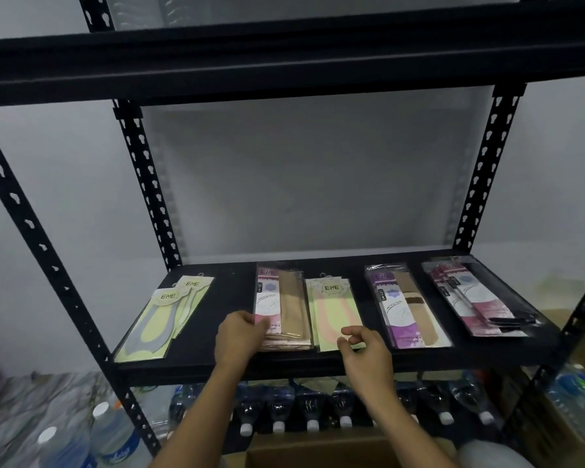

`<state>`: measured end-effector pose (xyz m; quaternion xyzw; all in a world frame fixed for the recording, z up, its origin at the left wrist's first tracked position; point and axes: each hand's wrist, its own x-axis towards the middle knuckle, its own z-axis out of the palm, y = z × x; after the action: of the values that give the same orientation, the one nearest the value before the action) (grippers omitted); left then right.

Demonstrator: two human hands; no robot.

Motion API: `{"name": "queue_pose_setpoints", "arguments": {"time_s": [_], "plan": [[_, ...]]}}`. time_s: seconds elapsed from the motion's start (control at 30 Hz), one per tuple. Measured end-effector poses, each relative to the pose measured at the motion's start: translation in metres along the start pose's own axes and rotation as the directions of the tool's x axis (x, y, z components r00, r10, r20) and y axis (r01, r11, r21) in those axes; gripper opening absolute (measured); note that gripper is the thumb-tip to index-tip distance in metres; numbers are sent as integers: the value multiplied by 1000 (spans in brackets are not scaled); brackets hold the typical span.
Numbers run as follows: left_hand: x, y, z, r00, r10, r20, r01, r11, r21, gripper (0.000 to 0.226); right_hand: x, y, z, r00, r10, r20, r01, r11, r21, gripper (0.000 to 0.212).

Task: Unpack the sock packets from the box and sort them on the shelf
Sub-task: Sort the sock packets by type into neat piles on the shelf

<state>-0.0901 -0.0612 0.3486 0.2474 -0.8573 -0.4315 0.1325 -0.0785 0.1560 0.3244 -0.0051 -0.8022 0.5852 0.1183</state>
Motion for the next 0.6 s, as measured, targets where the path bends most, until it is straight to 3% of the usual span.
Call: {"name": "queue_pose_setpoints", "arguments": {"time_s": [0.1, 0.17, 0.4, 0.6], "plan": [[-2, -5, 2, 999, 34, 18, -37, 983, 182, 26, -2, 1, 0, 1000, -1, 17, 1, 1000, -2, 12], [-1, -8, 4, 997, 68, 25, -71, 977, 203, 26, -4, 2, 2, 1000, 5, 31, -5, 1000, 1, 11], [3, -22, 1, 993, 107, 45, -107, 994, -8, 35, -9, 0, 8, 998, 11, 62, -11, 1000, 7, 12], [2, -34, -12, 990, 132, -43, -136, 985, -110, 37, -9, -6, 17, 998, -16, 69, 14, 1000, 19, 13]]}}
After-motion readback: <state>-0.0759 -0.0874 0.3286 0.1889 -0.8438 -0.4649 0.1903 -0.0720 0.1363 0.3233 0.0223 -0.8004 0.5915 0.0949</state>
